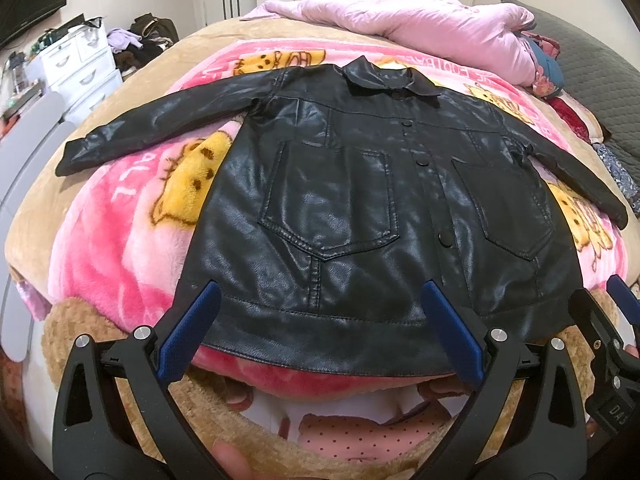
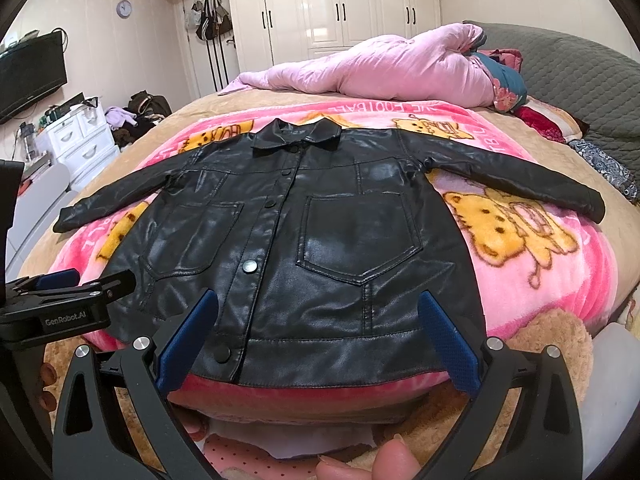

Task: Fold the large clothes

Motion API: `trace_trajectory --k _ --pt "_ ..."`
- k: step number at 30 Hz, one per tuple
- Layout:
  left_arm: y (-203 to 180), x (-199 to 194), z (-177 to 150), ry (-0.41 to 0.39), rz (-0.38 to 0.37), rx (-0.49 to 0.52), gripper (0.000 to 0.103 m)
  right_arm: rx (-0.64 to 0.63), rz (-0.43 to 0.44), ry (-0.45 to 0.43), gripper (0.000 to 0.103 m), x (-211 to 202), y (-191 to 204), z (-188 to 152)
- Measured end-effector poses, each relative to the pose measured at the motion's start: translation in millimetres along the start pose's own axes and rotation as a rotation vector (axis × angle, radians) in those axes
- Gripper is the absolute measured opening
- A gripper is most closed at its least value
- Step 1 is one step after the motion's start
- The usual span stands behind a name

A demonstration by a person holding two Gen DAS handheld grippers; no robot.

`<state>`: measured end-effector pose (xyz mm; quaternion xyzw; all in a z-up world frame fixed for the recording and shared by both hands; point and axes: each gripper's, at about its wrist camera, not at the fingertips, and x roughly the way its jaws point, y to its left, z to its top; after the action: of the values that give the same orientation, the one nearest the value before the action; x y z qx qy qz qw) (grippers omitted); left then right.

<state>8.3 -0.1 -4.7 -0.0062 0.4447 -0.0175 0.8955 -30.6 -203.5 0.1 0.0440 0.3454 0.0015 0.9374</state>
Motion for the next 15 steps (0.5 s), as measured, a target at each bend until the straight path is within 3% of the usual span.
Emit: trace_trajectory --k 15 --pt "-15 11 46 -0.012 -0.052 0.042 0.094 0.031 -0.020 0.012 0.099 19 -14 40"
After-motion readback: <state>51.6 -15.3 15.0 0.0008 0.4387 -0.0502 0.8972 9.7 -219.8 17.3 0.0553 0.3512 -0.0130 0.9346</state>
